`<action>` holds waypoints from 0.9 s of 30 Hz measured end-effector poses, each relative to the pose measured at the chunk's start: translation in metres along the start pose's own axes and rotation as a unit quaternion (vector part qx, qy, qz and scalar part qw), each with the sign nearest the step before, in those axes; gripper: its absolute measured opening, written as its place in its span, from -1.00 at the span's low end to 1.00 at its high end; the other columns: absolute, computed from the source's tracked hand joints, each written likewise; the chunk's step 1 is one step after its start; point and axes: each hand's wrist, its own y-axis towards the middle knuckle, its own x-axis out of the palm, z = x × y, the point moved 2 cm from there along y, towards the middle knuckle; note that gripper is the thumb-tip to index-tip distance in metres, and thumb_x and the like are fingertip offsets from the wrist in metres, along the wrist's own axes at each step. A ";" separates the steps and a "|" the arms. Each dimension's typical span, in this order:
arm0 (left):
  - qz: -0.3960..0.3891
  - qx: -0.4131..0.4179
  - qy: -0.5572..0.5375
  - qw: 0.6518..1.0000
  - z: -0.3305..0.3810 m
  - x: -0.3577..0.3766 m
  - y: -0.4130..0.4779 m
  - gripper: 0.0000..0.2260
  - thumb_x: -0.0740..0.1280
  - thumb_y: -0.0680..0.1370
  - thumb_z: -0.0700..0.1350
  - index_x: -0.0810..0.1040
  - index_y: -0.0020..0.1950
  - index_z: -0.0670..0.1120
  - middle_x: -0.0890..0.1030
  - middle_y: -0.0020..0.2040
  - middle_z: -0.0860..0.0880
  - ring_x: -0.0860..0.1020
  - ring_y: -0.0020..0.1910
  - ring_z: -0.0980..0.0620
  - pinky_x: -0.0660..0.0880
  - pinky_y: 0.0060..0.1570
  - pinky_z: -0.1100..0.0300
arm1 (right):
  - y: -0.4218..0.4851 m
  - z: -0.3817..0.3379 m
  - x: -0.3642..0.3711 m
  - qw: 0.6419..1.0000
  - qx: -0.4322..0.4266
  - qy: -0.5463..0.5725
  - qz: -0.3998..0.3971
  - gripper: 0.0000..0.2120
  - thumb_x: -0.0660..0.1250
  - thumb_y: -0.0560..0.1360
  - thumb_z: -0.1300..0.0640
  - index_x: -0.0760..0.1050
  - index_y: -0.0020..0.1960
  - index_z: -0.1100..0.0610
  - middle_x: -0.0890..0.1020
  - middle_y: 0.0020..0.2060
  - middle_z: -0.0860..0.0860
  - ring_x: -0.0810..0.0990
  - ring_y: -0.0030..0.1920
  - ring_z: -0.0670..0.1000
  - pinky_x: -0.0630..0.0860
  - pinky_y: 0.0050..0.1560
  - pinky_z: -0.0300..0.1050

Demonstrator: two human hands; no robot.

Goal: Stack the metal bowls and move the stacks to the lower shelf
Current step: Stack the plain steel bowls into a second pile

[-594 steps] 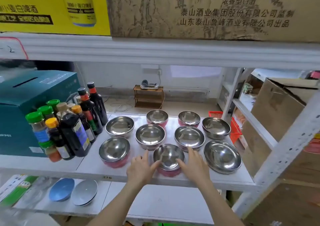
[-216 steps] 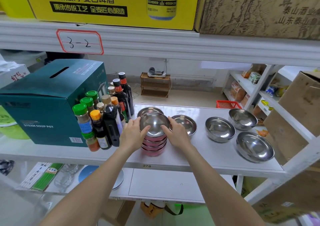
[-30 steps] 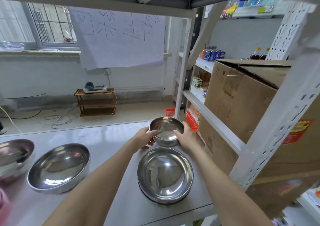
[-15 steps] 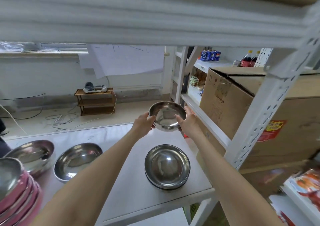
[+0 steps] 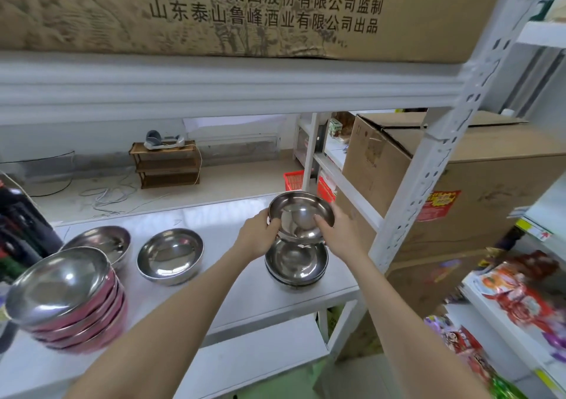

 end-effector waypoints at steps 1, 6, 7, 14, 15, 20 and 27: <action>-0.007 -0.006 -0.001 1.000 -0.004 0.003 -0.005 -0.76 0.13 0.57 0.00 0.49 0.12 -0.06 0.64 -0.18 -0.08 0.58 -0.11 -0.10 0.47 -0.07 0.05 | -0.005 0.003 0.003 1.000 0.006 0.000 -0.006 -0.58 0.25 0.57 -0.07 0.38 0.36 0.07 0.58 0.20 0.02 0.50 0.26 0.11 0.39 0.25 -0.04; -0.037 -0.022 0.025 0.999 -0.026 0.016 -0.025 -0.70 0.12 0.58 -0.04 0.46 0.27 -0.07 0.65 -0.01 -0.14 0.56 0.02 -0.17 0.47 0.04 0.02 | -0.024 0.015 0.018 1.000 0.015 -0.006 -0.017 -0.47 0.29 0.56 -0.02 0.29 0.47 0.11 0.50 0.30 -0.03 0.38 0.30 -0.11 0.26 0.28 -0.21; -0.044 -0.024 0.029 0.998 -0.030 0.018 -0.028 -0.69 0.12 0.58 -0.04 0.46 0.28 -0.07 0.65 0.00 -0.14 0.55 0.03 -0.17 0.47 0.04 0.02 | -0.027 0.018 0.020 1.000 0.008 -0.006 -0.009 -0.54 0.31 0.56 0.01 0.36 0.42 0.10 0.52 0.19 -0.07 0.36 0.20 -0.21 0.24 0.20 -0.32; -0.080 -0.046 0.042 0.995 -0.049 0.030 -0.035 -0.67 0.12 0.58 -0.03 0.42 0.32 -0.03 0.63 -0.02 -0.11 0.56 0.02 -0.14 0.48 0.09 -0.02 | -0.036 0.035 0.035 0.998 0.046 -0.006 -0.046 -0.48 0.29 0.56 -0.03 0.29 0.45 0.11 0.54 0.28 0.02 0.48 0.31 0.08 0.40 0.34 0.02; -0.085 -0.046 0.045 0.994 -0.050 0.031 -0.035 -0.67 0.13 0.58 -0.03 0.41 0.33 -0.02 0.63 -0.02 -0.10 0.56 0.02 -0.13 0.48 0.08 -0.01 | -0.036 0.038 0.037 0.997 0.056 -0.013 -0.053 -0.45 0.28 0.56 -0.06 0.26 0.48 0.11 0.53 0.30 0.04 0.47 0.32 0.10 0.41 0.34 0.07; -0.087 -0.050 0.042 0.994 -0.055 0.036 -0.032 -0.62 0.12 0.58 0.02 0.34 0.40 0.06 0.63 -0.03 -0.08 0.55 0.00 -0.13 0.49 0.07 -0.01 | -0.037 0.049 0.041 0.994 0.086 -0.043 -0.054 -0.33 0.26 0.56 -0.11 0.09 0.56 0.06 0.42 0.42 0.05 0.39 0.40 0.14 0.37 0.32 0.06; -0.073 -0.069 0.082 0.992 -0.058 0.033 -0.031 -0.54 0.10 0.58 0.18 0.29 0.45 0.07 0.60 0.11 -0.08 0.53 0.11 -0.14 0.47 0.12 0.01 | -0.038 0.048 0.040 0.995 0.082 -0.038 -0.050 -0.36 0.25 0.56 -0.10 0.13 0.54 0.07 0.39 0.44 0.04 0.37 0.42 0.11 0.36 0.34 0.06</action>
